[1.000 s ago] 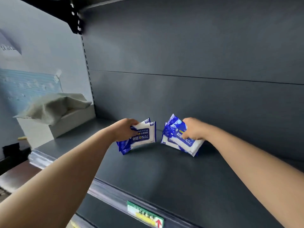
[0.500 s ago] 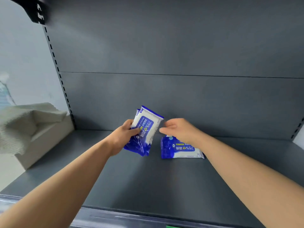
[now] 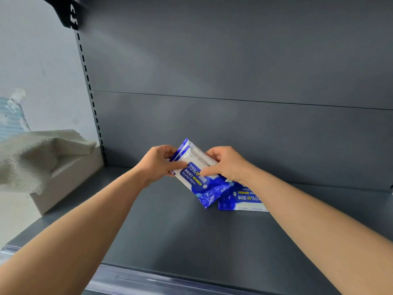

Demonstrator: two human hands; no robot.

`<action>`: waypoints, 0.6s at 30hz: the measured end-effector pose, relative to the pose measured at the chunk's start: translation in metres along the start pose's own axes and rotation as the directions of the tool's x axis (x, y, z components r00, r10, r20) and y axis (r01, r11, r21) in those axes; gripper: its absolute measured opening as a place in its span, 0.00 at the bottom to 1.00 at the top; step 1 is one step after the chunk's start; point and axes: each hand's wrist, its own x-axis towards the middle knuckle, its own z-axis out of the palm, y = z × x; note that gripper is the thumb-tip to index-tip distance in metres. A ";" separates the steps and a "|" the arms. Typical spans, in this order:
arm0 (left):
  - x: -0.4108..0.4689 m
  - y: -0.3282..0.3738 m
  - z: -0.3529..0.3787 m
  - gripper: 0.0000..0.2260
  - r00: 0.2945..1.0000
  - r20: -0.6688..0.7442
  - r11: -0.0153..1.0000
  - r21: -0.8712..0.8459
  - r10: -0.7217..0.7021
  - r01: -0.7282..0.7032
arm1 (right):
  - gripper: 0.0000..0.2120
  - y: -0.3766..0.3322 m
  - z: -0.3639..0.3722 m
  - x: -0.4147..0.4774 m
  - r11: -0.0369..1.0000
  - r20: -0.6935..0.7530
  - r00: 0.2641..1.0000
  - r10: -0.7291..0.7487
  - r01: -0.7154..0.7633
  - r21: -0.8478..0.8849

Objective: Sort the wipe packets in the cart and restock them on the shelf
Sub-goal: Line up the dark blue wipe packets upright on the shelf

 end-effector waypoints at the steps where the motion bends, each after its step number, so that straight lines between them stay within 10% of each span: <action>1: 0.001 -0.007 -0.003 0.15 1.000 -0.004 1.000 -0.022 -0.008 0.008 | 0.15 0.001 0.001 0.001 0.998 0.038 0.999 0.024 -0.026 0.053; 18: 0.027 -0.054 -0.060 0.12 0.988 0.152 0.991 0.134 -0.026 0.005 | 0.11 -0.012 0.017 0.029 0.982 -0.084 0.980 0.180 -0.173 0.082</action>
